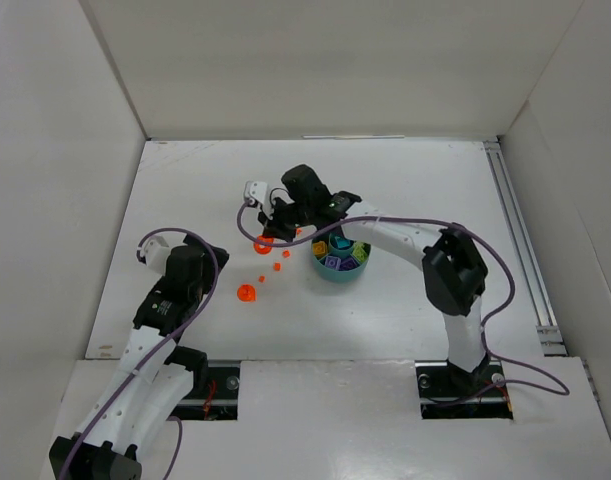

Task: Sort the legos into containers by color

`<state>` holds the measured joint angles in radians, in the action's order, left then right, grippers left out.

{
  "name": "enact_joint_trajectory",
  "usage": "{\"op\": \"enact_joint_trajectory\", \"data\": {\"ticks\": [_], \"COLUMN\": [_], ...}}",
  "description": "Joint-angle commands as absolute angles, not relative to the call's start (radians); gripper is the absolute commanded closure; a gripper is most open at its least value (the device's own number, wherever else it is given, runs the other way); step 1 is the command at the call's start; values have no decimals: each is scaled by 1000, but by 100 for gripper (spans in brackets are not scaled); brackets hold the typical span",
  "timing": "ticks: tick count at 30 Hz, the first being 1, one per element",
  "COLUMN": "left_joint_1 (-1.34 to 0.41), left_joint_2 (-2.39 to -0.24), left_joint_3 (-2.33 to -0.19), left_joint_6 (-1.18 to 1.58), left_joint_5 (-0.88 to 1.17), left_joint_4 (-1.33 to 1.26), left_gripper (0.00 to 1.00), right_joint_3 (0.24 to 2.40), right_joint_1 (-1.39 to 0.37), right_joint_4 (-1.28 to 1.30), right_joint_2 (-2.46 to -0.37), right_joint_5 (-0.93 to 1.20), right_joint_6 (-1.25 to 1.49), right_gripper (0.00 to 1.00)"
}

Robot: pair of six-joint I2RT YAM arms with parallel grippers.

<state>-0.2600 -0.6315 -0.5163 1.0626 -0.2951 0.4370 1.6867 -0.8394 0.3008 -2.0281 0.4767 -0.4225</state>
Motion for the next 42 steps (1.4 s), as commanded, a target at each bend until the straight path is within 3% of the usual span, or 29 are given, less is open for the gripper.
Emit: {"op": "enact_joint_trajectory", "data": {"ticks": [1,9,14,42], "left_joint_1": [-256,-256,-256,-256], "left_joint_2": [-627,-670,-710,-782], "left_joint_3": [-509,-500,-500,-520], "left_joint_6": [1037,1005,992,965], "left_joint_5": [-287,-242,-201,-189], "left_joint_4": [396,321,279,255], "left_gripper": [0,0,0,0], "right_joint_3": [1646,1415,1339,1376], "right_joint_1": [-838,-752,-743,-822], "right_joint_4": [259,311,362,443], "right_joint_2": [-1910,-1587,-1502,-1710], "right_joint_5": [330,-55,-309,-571], "right_joint_6": [-433,-381,-348,-298], "right_gripper": [100,100,100,100]}}
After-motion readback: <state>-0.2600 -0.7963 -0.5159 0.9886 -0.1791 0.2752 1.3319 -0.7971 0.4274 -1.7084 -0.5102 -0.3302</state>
